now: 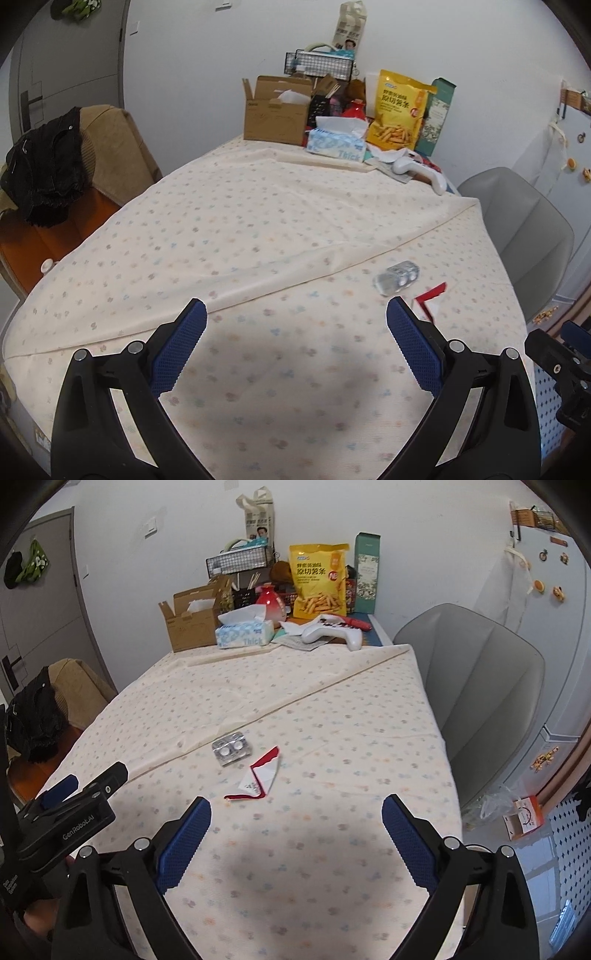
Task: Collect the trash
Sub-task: 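Move both open grippers back over the blister pack and scrap on the bed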
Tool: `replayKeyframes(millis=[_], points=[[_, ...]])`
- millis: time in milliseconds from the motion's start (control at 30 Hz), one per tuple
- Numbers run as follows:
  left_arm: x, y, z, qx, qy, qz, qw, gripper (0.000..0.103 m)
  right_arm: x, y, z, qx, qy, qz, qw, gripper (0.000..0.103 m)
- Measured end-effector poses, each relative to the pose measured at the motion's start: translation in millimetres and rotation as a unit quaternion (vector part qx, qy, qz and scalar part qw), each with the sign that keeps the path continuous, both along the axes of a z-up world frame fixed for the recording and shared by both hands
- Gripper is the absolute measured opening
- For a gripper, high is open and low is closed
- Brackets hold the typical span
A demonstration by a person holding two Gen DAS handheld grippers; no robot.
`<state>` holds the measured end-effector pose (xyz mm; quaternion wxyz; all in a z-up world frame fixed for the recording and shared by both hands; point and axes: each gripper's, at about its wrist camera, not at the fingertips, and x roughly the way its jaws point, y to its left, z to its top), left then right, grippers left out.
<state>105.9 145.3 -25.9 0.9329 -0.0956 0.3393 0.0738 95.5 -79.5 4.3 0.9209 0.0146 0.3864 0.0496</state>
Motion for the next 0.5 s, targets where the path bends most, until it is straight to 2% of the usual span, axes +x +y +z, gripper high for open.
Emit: replayKeyframes(millis=[167, 500], points=[[9, 9, -11, -0.001, 0.010, 0.006, 0.9999, 0.097, 14, 14, -16, -0.002, 0.021, 0.013, 1.000, 0.086], [31, 24, -31, 0.001, 0.033, 0.023, 0.9992, 0.097, 47, 35, -45, -0.002, 0.052, 0.030, 0.998, 0.084]])
